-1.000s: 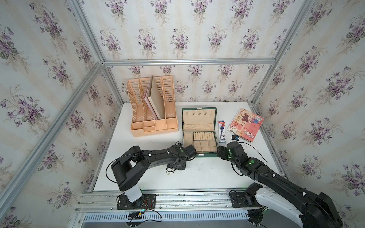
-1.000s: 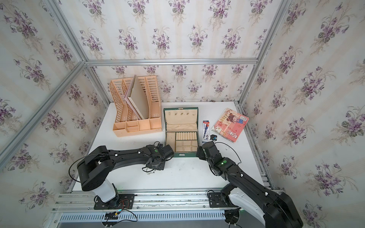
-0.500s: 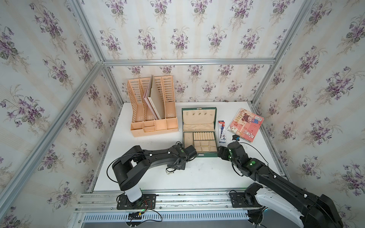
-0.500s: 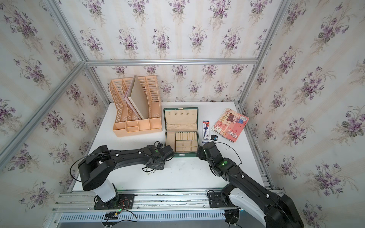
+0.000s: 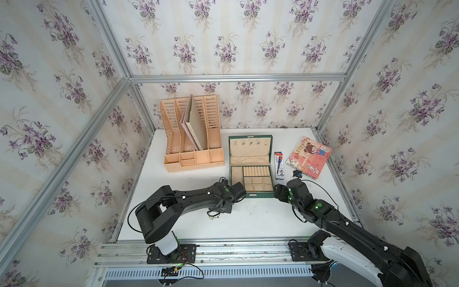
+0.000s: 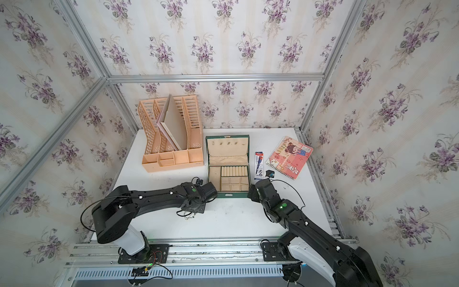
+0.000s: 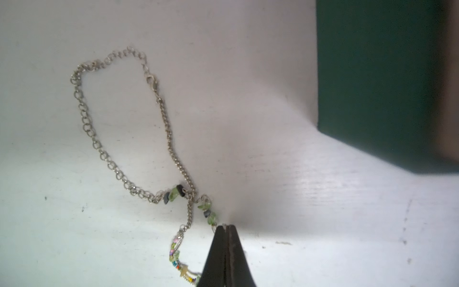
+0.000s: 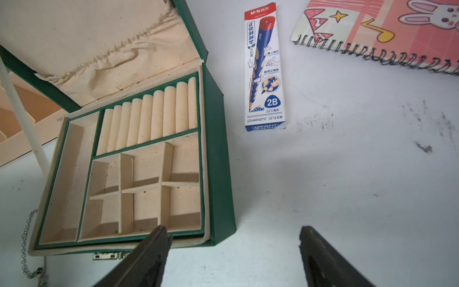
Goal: Put jewelry chain into jewelry box
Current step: Pick up the necklace from the center of the board.
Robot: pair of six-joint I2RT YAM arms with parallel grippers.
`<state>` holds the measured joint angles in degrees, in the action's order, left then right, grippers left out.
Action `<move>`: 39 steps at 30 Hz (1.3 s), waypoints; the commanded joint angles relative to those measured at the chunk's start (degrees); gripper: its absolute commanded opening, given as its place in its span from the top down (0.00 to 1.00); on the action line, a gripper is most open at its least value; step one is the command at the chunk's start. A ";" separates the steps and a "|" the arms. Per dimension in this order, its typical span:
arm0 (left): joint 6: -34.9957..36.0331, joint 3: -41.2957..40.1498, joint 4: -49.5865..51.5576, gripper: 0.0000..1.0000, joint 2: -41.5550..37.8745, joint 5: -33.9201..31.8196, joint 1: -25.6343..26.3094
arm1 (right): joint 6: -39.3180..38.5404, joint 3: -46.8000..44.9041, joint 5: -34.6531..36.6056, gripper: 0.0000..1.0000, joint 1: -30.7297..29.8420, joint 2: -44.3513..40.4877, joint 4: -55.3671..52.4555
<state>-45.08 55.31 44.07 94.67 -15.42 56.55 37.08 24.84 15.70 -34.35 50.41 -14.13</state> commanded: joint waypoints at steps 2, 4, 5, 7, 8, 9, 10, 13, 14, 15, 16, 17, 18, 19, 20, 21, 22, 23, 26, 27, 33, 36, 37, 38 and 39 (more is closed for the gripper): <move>0.26 -0.11 1.77 1.00 -1.81 -1.85 0.09 | -0.24 0.39 1.03 0.14 -0.02 -0.48 -0.44; 0.22 -0.18 2.35 1.00 -3.45 -2.72 0.13 | -0.73 0.73 1.14 0.14 -0.02 -0.95 -0.83; 0.50 -0.20 2.47 1.00 -4.62 -3.01 0.13 | -1.18 1.05 1.22 0.14 -0.02 -1.45 -0.92; 1.26 -0.05 2.97 1.00 -7.20 -3.54 0.13 | -2.75 1.70 0.90 0.13 -0.02 -2.68 -0.67; 1.70 0.09 3.21 1.00 -8.75 -3.73 0.13 | -3.69 2.09 0.55 0.14 -0.02 -3.50 -0.29; 2.28 0.33 3.47 1.00 -10.39 -3.76 0.13 | -4.37 2.19 0.06 0.15 0.03 -4.39 0.29; 2.96 0.61 3.75 1.00 -12.03 -3.82 0.13 | -5.04 1.96 -0.45 0.16 -0.06 -5.70 1.92; 5.58 2.43 5.21 1.00 -17.49 -3.80 0.13 | -8.45 1.96 -4.49 0.17 -0.02 -9.75 7.10; 6.44 3.38 6.03 1.00 -18.77 -3.87 0.13 | -10.14 2.91 -6.16 0.17 -0.02 -10.12 7.96; 7.26 4.76 7.07 1.00 -20.68 -4.28 0.13 | -12.35 4.60 -8.80 0.18 -0.08 -9.84 8.47; 7.82 5.71 7.52 1.00 -21.97 -4.41 0.09 | -13.79 5.94 -10.24 0.18 -0.07 -9.45 8.91; 8.89 6.73 7.87 1.00 -23.34 -4.36 0.06 | -15.34 7.32 -11.52 0.17 -0.28 -9.03 9.13; 9.66 7.67 8.02 1.00 -24.46 -4.43 0.13 | -16.47 8.51 -12.90 0.18 -0.47 -8.30 9.46; 10.63 8.53 8.03 1.00 -25.92 -4.44 0.13 | -17.69 9.76 -13.71 0.17 -0.84 -7.61 9.82; 11.79 9.44 7.92 1.00 -27.12 -4.38 0.12 | -18.76 10.99 -14.20 0.17 -1.45 -6.74 10.02; 13.06 10.25 7.63 1.00 -28.41 -4.25 0.11 | -19.67 12.31 -14.31 0.17 -2.21 -5.84 10.09; 14.12 10.92 7.28 1.00 -29.65 -4.05 0.13 | -20.49 13.65 -14.13 0.17 -3.15 -4.97 10.11; 15.37 11.55 6.63 1.00 -31.04 -3.93 0.08 | -21.28 14.86 -13.34 0.17 -4.46 -4.18 10.34; 18.84 12.85 4.46 1.00 -34.70 -3.57 0.05 | -24.19 17.11 -8.42 0.17 -9.58 -1.88 12.20; 20.10 13.36 3.94 1.00 -35.62 -3.39 0.05 | -25.35 17.39 -7.19 0.17 -11.57 -1.32 13.30; 24.85 15.63 2.67 1.00 -38.91 -1.44 0.06 | -32.01 12.97 -9.79 0.18 -16.45 -3.38 23.31; 26.23 15.37 1.33 1.00 -40.52 -0.03 -0.04 | -33.27 11.06 -9.73 0.19 -16.43 -3.69 25.85; 26.56 15.17 0.66 1.00 -41.05 0.33 -0.04 | -33.50 10.87 -8.65 0.19 -16.47 -3.39 25.87; 26.85 15.11 0.35 1.00 -41.36 0.48 -0.04 | -33.62 10.85 -7.11 0.20 -16.41 -2.85 25.47; 26.96 15.12 0.05 1.00 -41.62 0.49 -0.04 | -33.65 10.72 -5.60 0.20 -16.45 -2.40 25.06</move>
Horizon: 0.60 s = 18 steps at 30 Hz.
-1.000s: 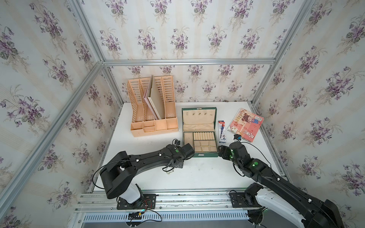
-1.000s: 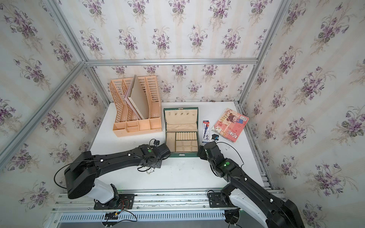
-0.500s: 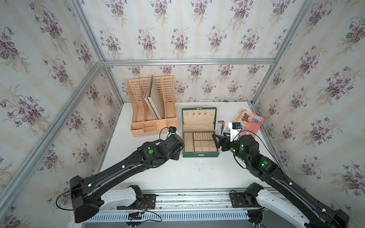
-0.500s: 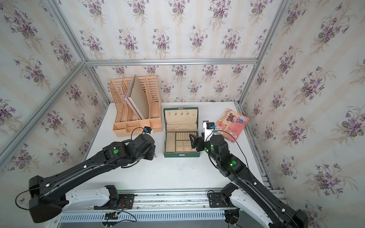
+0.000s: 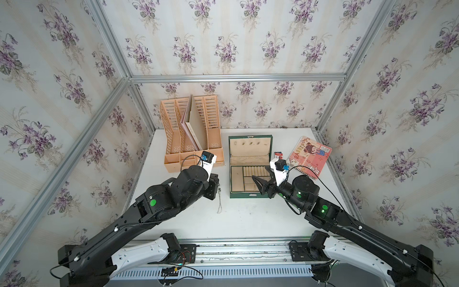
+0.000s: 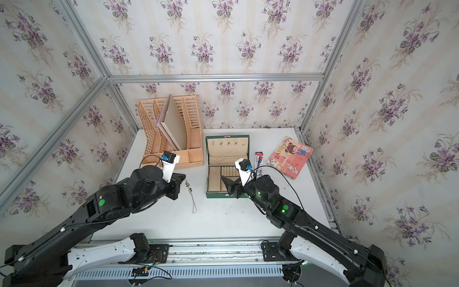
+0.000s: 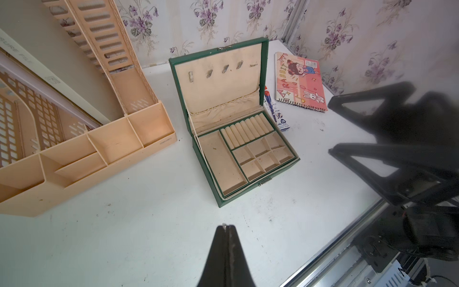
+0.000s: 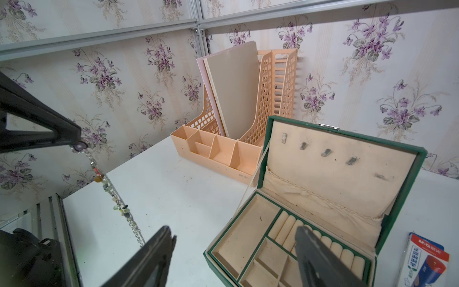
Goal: Put jewelry chain into jewelry box
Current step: Pick up the necklace from the center of the board, then move the jewelry box to the center of the board.
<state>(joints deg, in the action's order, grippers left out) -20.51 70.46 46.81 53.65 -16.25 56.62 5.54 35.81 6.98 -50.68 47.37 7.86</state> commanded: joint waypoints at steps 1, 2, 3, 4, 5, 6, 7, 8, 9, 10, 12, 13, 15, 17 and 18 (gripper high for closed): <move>2.49 0.08 -2.76 1.00 -0.70 1.20 -0.11 | -1.86 -0.56 5.08 0.20 -0.12 1.00 2.92; 2.65 0.15 -2.82 1.00 -0.73 1.02 -0.11 | -0.86 -0.83 7.43 0.20 -0.11 1.28 2.75; 2.72 0.26 -2.90 1.00 -0.81 0.86 -0.11 | 1.31 -1.26 11.94 0.20 -0.12 1.64 2.17; 2.80 0.36 -3.01 1.00 -0.81 0.42 -0.11 | 3.01 -1.65 15.50 0.20 -0.13 1.91 1.78; 2.82 0.35 -3.28 1.00 -1.00 -0.02 -0.11 | 5.32 -2.09 19.72 0.19 0.06 2.46 1.29; 2.88 0.32 -3.69 1.00 -1.20 -0.37 -0.11 | 8.03 -2.48 22.74 0.18 0.82 3.08 0.30; 2.96 0.31 -4.06 1.00 -1.38 -0.89 -0.11 | 11.41 -2.42 24.44 0.18 2.29 3.98 -1.39; 2.96 0.24 -4.34 1.00 -1.60 -1.56 -0.11 | 15.44 -1.99 24.97 0.18 4.47 5.03 -4.04; 2.95 0.27 -4.71 1.00 -1.74 -2.25 -0.11 | 19.02 -1.45 24.33 0.19 7.74 6.41 -6.30; 3.01 0.22 -5.05 1.00 -1.97 -2.98 -0.11 | 22.16 -1.04 22.38 0.20 11.28 7.75 -8.77; 3.18 -0.14 -5.82 1.00 -2.36 -4.22 -0.11 | 26.15 -1.26 15.05 0.25 20.64 11.22 -11.89; 3.21 -0.44 -6.26 1.00 -2.56 -4.47 -0.11 | 26.46 -1.65 12.85 0.27 22.94 12.17 -11.77; 3.41 -1.07 -7.21 1.00 -3.06 -4.65 -0.11 | 25.76 -2.05 10.34 0.30 26.17 15.48 -10.87; 3.52 -1.72 -8.08 1.00 -3.45 -4.81 -0.11 | 24.55 -1.32 8.17 0.33 27.57 19.18 -10.16; 3.55 -2.13 -8.41 1.00 -3.55 -5.09 -0.11 | 23.97 -0.75 6.64 0.34 28.17 21.57 -9.78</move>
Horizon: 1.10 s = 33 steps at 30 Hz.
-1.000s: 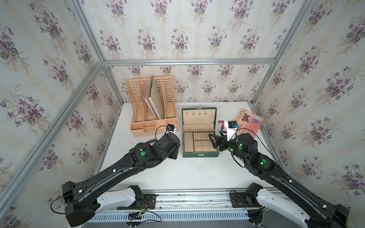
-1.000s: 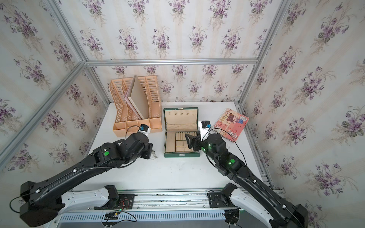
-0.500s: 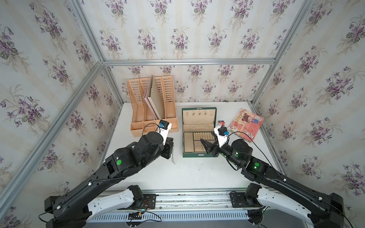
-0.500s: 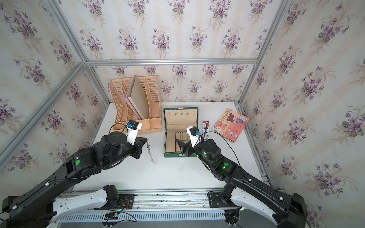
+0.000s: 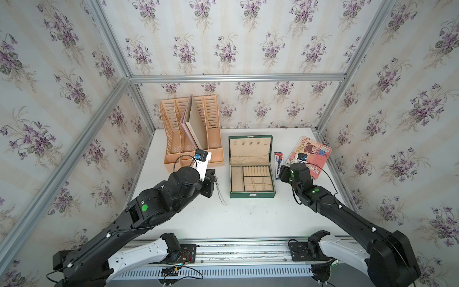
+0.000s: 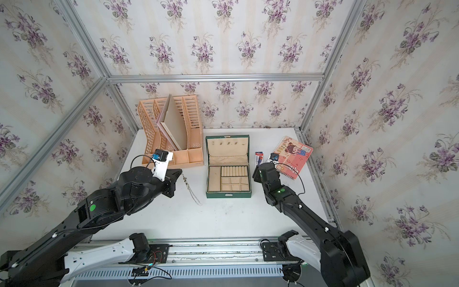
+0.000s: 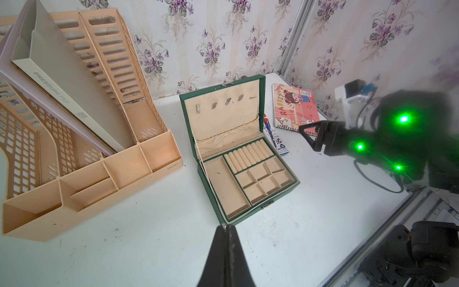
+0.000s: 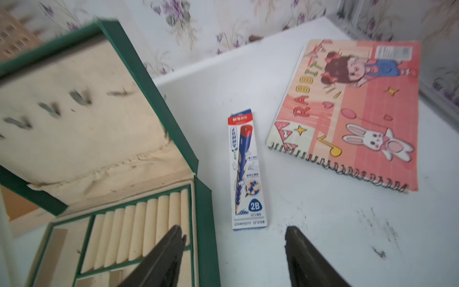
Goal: Put jewelry chain into jewelry box
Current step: Move the jewelry box to the center of the board.
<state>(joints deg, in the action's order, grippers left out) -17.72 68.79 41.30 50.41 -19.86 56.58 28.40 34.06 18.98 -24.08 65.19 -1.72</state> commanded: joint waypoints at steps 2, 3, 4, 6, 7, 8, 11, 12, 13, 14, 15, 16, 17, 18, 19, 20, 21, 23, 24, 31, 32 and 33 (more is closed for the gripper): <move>0.75 -1.10 -3.18 1.00 -0.53 -2.28 -0.06 | -0.06 1.51 -9.78 0.35 1.73 6.93 1.21; 0.81 -1.30 -3.09 1.00 -0.64 -2.53 -0.06 | -0.78 1.53 -11.85 0.36 1.68 8.40 2.23; 0.80 -1.63 -3.01 1.00 -0.74 -2.60 -0.06 | -1.19 1.64 -13.53 0.37 1.71 9.60 2.90; 0.69 -2.35 -3.05 1.00 -1.01 -2.20 -0.06 | -1.88 1.90 -14.49 0.39 1.47 11.78 2.71; 0.65 -2.69 -2.94 1.00 -1.03 -1.84 -0.06 | -2.25 1.70 -14.52 0.41 1.20 12.30 2.69; 0.43 -3.00 -2.63 1.00 -0.95 -1.70 -0.06 | -2.66 1.37 -14.71 0.43 0.91 12.65 2.91; -0.03 -3.93 -2.36 1.00 -1.16 -1.74 -0.06 | -3.65 1.00 -15.57 0.47 -0.01 13.68 2.79; -0.08 -4.19 -2.43 1.00 -1.39 -1.95 -0.06 | -3.98 1.00 -15.66 0.48 -0.12 13.99 2.63; -0.25 -4.39 -2.51 1.00 -1.43 -1.97 -0.06 | -4.24 0.96 -15.72 0.51 -0.16 14.24 2.50; -0.32 -4.52 -2.58 1.00 -1.59 -1.98 -0.06 | -4.37 0.79 -15.80 0.52 -0.18 14.28 2.47; -0.38 -4.54 -2.62 1.00 -1.73 -1.90 -0.06 | -4.40 0.49 -15.82 0.54 -0.18 14.03 2.77; -0.63 -4.68 -2.64 1.00 -1.78 -1.86 -0.11 | -4.44 0.19 -15.87 0.55 -0.15 13.78 3.10; -0.84 -4.76 -2.64 1.00 -1.82 -1.85 -0.07 | -4.47 0.10 -16.02 0.55 -0.16 13.79 3.27; -0.96 -4.87 -2.69 1.00 -1.87 -1.79 -0.06 | -4.47 0.19 -16.44 0.55 -0.11 13.99 3.15; -1.09 -5.00 -2.70 1.00 -1.88 -1.77 -0.06 | -4.49 0.33 -17.03 0.54 -0.15 14.26 3.16; -1.24 -5.11 -2.72 1.00 -1.83 -1.83 -0.06 | -4.28 0.38 -17.16 0.52 -0.11 14.30 3.06; -1.50 -5.23 -2.73 1.00 -1.87 -1.89 -0.06 | -3.83 0.10 -17.00 0.49 -0.17 13.95 3.19; -1.75 -5.49 -2.68 1.00 -2.01 -1.91 -0.06 | -3.03 -0.82 -16.79 0.44 -0.23 12.16 4.27; -1.86 -5.59 -2.69 1.00 -2.09 -1.90 -0.06 | -2.68 -0.92 -16.16 0.42 -0.41 11.07 4.13; -2.07 -5.86 -2.31 1.00 -2.57 -2.72 -0.06 | -2.66 0.61 -13.54 0.40 -1.65 5.53 0.36; -2.05 -5.86 -2.29 1.00 -2.52 -2.73 -0.06 | -2.84 1.06 -14.09 0.40 -1.68 5.83 -0.29; -2.14 -5.87 -2.32 1.00 -2.56 -2.80 -0.06 | -3.02 1.61 -14.59 0.41 -1.74 6.51 -1.03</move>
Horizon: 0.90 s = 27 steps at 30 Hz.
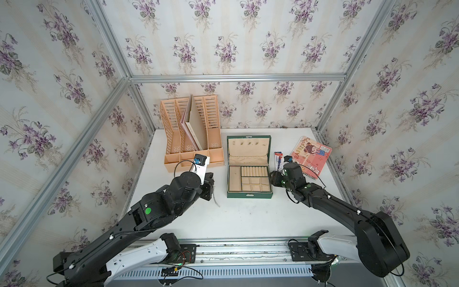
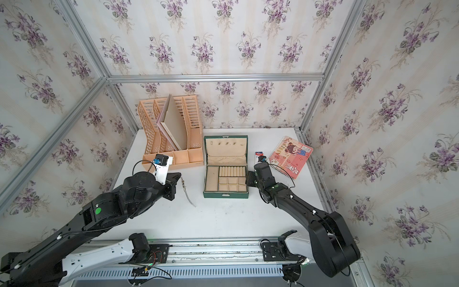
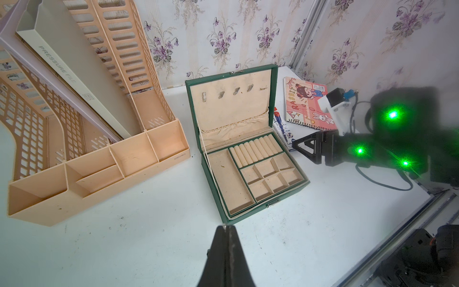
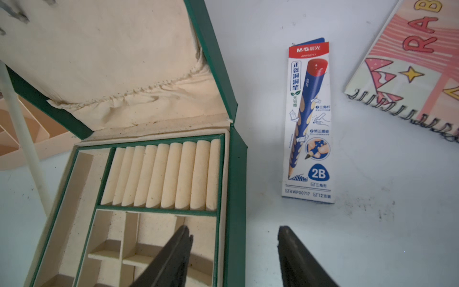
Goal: Put jewelry chain into jewelry box
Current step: Move the jewelry box to the center of the board.
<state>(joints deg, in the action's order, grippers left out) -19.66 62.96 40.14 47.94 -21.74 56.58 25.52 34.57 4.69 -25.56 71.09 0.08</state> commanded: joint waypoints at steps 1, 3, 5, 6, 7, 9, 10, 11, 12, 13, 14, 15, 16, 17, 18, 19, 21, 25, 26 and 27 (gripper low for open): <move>-0.25 -0.03 -1.20 1.00 -0.10 -0.91 -0.06 | -0.38 1.64 -0.57 0.42 -0.33 1.74 -3.70; -0.38 -0.12 -1.24 1.00 0.01 -0.80 -0.06 | -0.97 2.29 -1.32 0.44 -0.28 3.88 -4.61; -0.55 -0.12 -1.26 1.00 0.00 -0.64 -0.06 | -1.26 2.58 -1.80 0.45 -0.31 5.85 -4.93; -0.53 -0.18 -1.21 1.00 -0.07 -0.64 -0.06 | -1.57 2.63 -2.82 0.46 -0.33 6.96 -4.72; -0.40 -0.27 -1.33 1.00 -0.01 -0.80 -0.06 | -1.80 2.95 -4.17 0.47 -0.43 8.48 -4.66; -0.39 -0.38 -1.39 1.00 0.04 -1.06 -0.06 | -2.04 3.42 -4.95 0.50 -1.19 10.60 -4.54; -0.46 -0.49 -1.57 1.00 0.07 -1.11 -0.06 | -2.05 3.46 -4.78 0.52 -1.67 11.18 -4.37; -0.52 -0.61 -1.66 1.00 0.09 -1.04 -0.11 | -2.01 3.39 -4.70 0.54 -1.88 11.52 -4.06; -0.53 -0.72 -1.79 1.00 0.13 -0.98 -0.07 | -1.90 3.36 -4.62 0.57 -1.94 11.93 -3.74; -0.47 -0.81 -1.86 1.00 0.06 -0.88 -0.06 | -1.83 3.34 -4.42 0.61 -1.94 12.13 -3.61; -0.56 -0.90 -1.78 1.00 0.10 -0.92 -0.06 | -1.79 3.35 -4.23 0.65 -1.88 12.34 -3.56; -0.55 -0.95 -1.82 1.00 0.10 -1.00 -0.06 | -1.68 3.29 -3.82 0.71 -1.98 12.28 -3.68; -0.55 -0.91 -1.62 1.00 0.05 -1.07 -0.06 | -1.48 2.93 -3.10 0.76 -2.21 11.83 -3.69; -0.62 -0.91 -1.60 1.00 -0.02 -1.11 -0.06 | -1.19 2.51 -2.52 0.80 -2.60 11.20 -3.48; -0.60 -0.99 -1.63 1.00 -0.17 -1.11 -0.06 | -0.71 2.17 -1.92 0.84 -3.15 10.54 -3.48; -0.45 -1.13 -1.77 1.00 -0.36 -1.24 -0.06 | -0.18 1.55 -0.99 0.87 -3.93 10.00 -3.78; -0.34 -1.19 -1.74 1.00 -0.72 -1.59 -0.06 | 1.04 0.81 0.42 0.89 -6.60 9.21 -4.58; 0.01 -1.18 -1.66 1.00 -1.34 -2.32 -0.06 | 4.95 -0.99 3.65 0.92 -11.64 7.08 -5.93; -0.02 -1.17 -1.62 1.00 -1.53 -2.65 -0.06 | 6.39 -1.33 4.93 0.92 -12.83 6.52 -6.69; 0.01 -1.17 -1.49 1.00 -1.80 -3.00 -0.06 | 8.12 -1.72 5.93 0.92 -14.16 6.14 -6.90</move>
<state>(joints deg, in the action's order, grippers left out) -19.84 61.76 39.81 46.59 -22.96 56.58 27.64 33.50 10.09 -37.52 77.91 -3.33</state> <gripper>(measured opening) 0.054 0.157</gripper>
